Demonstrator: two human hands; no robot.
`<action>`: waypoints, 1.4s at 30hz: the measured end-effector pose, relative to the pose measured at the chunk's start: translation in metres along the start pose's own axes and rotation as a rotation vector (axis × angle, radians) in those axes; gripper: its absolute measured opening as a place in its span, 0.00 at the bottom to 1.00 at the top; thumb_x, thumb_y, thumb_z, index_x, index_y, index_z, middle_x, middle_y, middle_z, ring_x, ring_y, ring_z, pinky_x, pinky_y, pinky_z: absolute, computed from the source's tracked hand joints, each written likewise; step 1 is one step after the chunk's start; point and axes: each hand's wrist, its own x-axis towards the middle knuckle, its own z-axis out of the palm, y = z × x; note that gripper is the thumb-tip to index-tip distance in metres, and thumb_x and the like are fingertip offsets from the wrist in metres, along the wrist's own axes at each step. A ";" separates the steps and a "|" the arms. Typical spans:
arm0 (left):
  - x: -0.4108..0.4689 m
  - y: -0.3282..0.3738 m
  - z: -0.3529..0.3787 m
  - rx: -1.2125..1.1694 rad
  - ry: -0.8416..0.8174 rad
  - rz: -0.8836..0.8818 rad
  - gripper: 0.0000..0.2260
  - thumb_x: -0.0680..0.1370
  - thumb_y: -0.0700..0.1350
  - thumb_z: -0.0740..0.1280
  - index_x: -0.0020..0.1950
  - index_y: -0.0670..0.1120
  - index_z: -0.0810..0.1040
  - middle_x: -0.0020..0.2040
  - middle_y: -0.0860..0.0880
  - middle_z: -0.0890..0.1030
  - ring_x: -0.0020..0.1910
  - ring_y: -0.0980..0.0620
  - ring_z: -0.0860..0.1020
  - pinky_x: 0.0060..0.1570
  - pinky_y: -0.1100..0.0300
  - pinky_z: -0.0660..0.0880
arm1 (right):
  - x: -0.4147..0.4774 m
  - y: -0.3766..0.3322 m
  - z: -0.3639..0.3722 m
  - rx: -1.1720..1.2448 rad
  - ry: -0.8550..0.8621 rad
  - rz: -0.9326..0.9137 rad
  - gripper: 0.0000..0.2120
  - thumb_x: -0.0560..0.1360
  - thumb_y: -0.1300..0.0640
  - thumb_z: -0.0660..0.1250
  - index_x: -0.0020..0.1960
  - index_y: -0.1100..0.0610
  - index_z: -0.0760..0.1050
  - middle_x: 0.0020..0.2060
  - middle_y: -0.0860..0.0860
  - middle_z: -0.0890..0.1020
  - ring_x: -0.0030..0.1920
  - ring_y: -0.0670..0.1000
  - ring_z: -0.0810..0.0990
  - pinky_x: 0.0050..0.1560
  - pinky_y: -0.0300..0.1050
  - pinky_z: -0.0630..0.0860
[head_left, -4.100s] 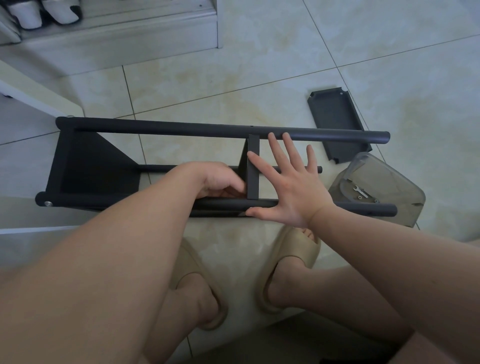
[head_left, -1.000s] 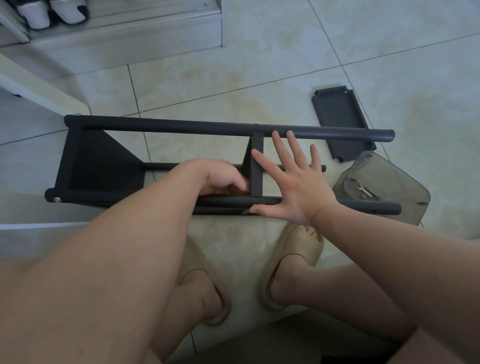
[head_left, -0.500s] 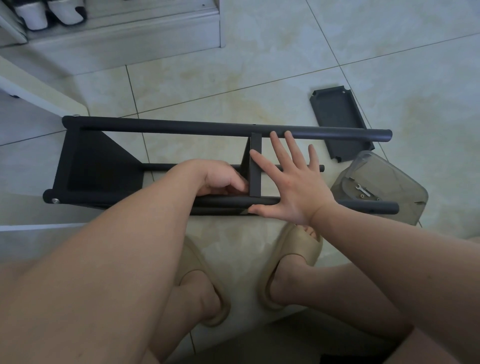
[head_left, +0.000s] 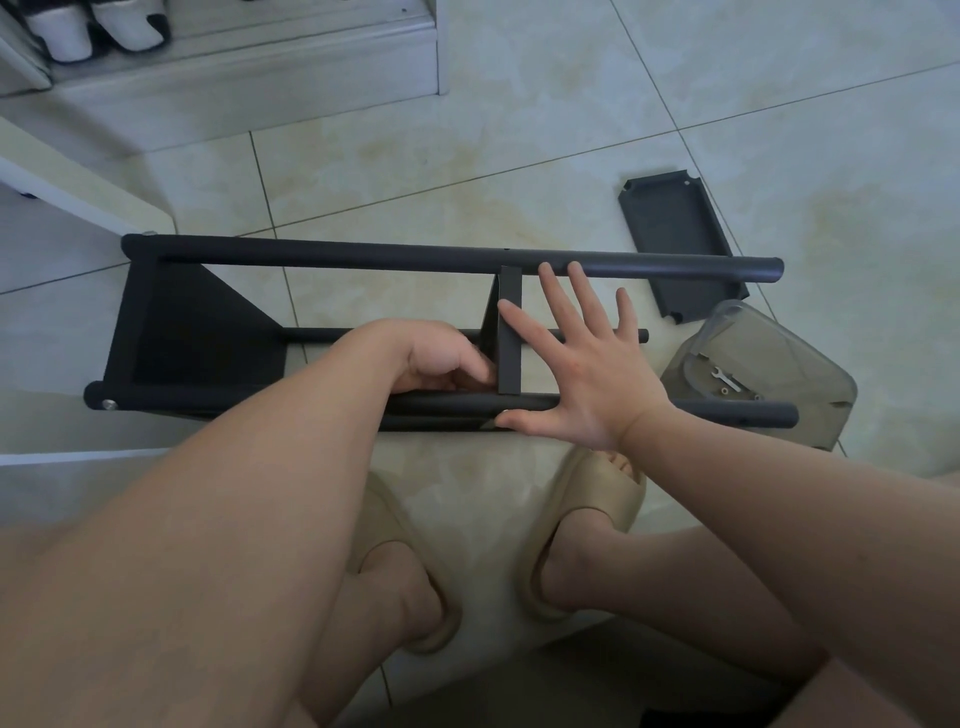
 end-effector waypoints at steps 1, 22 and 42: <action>0.000 0.000 0.001 -0.014 -0.001 -0.009 0.10 0.78 0.40 0.66 0.46 0.47 0.87 0.48 0.47 0.86 0.49 0.51 0.83 0.56 0.59 0.75 | 0.000 0.000 0.000 0.001 0.002 -0.001 0.51 0.67 0.18 0.50 0.82 0.42 0.47 0.82 0.57 0.45 0.81 0.63 0.41 0.73 0.77 0.48; 0.002 0.003 0.004 0.052 0.057 -0.005 0.08 0.76 0.39 0.67 0.42 0.47 0.86 0.36 0.49 0.83 0.40 0.51 0.80 0.49 0.59 0.75 | 0.000 0.001 0.000 0.002 0.009 -0.001 0.51 0.67 0.18 0.51 0.82 0.42 0.48 0.83 0.57 0.45 0.81 0.63 0.41 0.73 0.77 0.49; -0.004 0.003 0.003 0.014 -0.019 -0.017 0.10 0.77 0.38 0.64 0.50 0.46 0.86 0.48 0.46 0.85 0.48 0.51 0.82 0.56 0.58 0.75 | 0.000 0.001 0.001 0.000 0.001 0.000 0.51 0.67 0.17 0.50 0.82 0.42 0.46 0.83 0.57 0.44 0.81 0.63 0.40 0.74 0.77 0.48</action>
